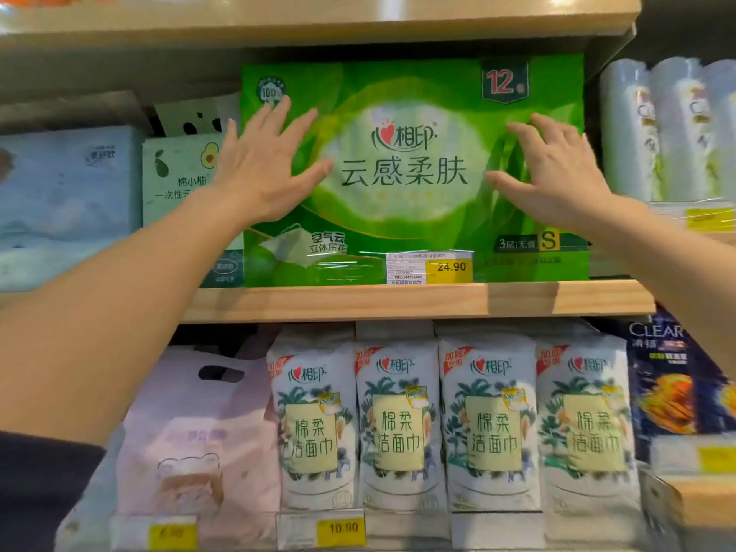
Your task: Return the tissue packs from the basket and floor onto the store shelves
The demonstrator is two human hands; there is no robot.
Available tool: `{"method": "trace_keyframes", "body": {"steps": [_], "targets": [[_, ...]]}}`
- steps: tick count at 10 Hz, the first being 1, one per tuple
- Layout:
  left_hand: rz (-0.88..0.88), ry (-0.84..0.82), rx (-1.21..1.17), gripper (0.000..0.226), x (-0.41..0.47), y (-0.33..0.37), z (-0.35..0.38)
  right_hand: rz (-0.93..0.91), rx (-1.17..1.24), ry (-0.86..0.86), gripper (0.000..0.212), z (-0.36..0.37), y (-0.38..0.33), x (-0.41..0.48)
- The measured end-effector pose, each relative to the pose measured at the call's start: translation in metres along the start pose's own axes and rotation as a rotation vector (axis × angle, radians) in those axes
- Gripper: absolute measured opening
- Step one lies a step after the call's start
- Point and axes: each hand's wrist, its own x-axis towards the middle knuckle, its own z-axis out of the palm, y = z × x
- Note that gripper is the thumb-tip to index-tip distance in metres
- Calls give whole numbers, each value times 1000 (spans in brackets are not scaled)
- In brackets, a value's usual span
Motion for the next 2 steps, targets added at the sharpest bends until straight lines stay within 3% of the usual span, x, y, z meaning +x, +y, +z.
{"method": "trace_keyframes", "body": {"steps": [2], "targets": [[-20,-118,18,64,-34,-9,-32,-76,18,-107,62,-22,3,-29]]}}
